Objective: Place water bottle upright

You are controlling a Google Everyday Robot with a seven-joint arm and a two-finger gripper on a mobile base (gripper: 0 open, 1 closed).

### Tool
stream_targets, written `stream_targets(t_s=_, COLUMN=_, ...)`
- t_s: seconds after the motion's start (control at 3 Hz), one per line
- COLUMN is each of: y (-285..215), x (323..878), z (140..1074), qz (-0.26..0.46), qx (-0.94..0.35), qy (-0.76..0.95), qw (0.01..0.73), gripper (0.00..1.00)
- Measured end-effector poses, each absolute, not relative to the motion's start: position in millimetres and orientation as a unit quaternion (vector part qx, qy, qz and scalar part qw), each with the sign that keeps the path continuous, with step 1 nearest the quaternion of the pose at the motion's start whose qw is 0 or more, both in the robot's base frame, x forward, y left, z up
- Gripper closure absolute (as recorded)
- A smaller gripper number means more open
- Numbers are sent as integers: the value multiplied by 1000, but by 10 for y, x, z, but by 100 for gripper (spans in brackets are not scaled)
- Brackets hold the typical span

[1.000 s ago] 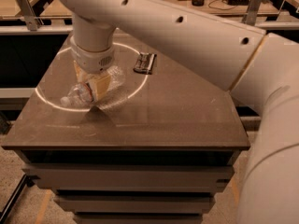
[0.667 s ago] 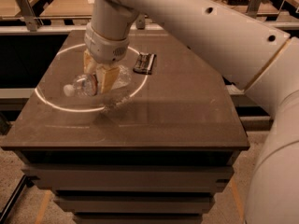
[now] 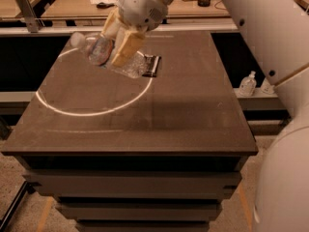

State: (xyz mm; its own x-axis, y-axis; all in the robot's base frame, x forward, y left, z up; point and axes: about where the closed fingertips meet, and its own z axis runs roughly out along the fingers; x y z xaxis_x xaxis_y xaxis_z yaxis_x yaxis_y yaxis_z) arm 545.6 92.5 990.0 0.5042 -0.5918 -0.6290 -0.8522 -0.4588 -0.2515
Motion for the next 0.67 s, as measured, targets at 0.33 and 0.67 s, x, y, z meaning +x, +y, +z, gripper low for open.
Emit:
stream_targets(t_s=0.33, y=628, x=5319, z=10314, qz=299, qx=-756, qy=480, qw=329, gripper=100)
stream_targets(t_s=0.67, y=401, x=5302, z=10383, qz=308, qx=-734, qy=498, qw=345, gripper=100)
